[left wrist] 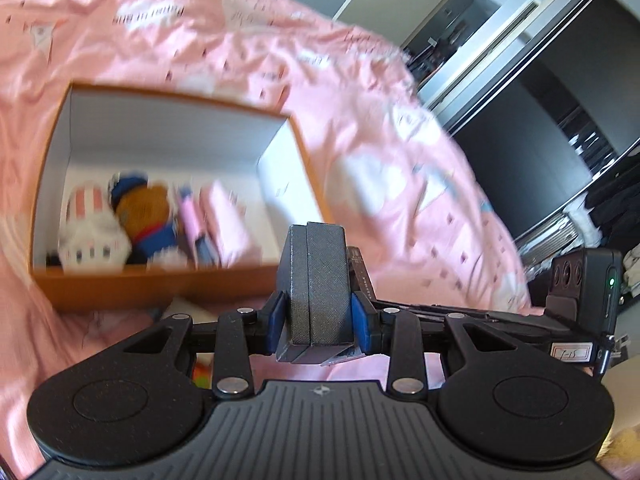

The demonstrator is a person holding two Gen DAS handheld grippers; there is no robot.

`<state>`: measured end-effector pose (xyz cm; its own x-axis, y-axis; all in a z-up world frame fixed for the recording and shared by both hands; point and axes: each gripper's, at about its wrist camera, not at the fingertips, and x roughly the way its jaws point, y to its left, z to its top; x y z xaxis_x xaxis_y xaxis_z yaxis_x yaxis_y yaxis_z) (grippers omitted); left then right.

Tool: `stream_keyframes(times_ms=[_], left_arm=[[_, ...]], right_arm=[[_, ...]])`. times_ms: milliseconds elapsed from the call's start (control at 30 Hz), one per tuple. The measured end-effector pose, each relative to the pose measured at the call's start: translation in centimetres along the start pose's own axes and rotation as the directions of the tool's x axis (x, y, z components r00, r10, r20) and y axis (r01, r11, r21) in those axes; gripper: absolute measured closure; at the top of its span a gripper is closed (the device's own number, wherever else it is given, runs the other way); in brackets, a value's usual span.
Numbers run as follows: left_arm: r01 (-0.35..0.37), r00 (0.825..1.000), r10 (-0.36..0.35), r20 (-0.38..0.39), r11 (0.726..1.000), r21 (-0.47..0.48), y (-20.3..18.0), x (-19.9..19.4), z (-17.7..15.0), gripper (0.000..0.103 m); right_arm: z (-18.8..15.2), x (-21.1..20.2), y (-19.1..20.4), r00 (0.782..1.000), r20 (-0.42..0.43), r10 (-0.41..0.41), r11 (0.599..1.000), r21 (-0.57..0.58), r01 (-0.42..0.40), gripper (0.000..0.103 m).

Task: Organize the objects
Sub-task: 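Lift the grey box and photo card pack over the orange box rim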

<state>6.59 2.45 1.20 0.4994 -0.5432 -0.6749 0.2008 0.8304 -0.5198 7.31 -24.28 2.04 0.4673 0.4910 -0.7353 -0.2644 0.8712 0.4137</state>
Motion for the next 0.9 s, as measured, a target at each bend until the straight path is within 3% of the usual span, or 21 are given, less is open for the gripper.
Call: stream_keyframes(times_ms=[200, 367, 567, 733, 900], left_arm=[[0.015, 0.996, -0.013, 0.089, 1.000, -0.026, 0.4, -0.7, 4.4, 0.063], [0.020, 0.994, -0.010, 0.109, 0.996, -0.086, 1.3, 1.7, 6.6, 0.063], [0.037, 0.999, -0.030, 0.044, 0.985, -0.166, 2.8, 7.6, 6.8, 0.063], [-0.014, 1.000, 0.010, -0.022, 0.981, -0.194, 4.2, 11.9, 6.2, 0.063], [-0.045, 0.997, 0.031, -0.074, 0.982, -0.183, 4.8, 13.7, 5.3, 0.063]], right_arm=[[3.9, -0.9, 0.9, 0.996, 0.086, 0.036, 0.999, -0.025, -0.034, 0.079], [6.8, 0.2, 1.1, 0.990, 0.140, 0.032, 0.999, -0.022, -0.029, 0.079], [8.8, 3.1, 0.2, 0.988, 0.143, -0.052, 0.998, -0.017, 0.055, 0.079], [8.9, 6.2, -1.3, 0.995, 0.065, -0.074, 0.997, 0.004, 0.074, 0.079], [8.4, 8.5, -1.4, 0.991, 0.023, -0.135, 0.989, -0.049, 0.136, 0.079]])
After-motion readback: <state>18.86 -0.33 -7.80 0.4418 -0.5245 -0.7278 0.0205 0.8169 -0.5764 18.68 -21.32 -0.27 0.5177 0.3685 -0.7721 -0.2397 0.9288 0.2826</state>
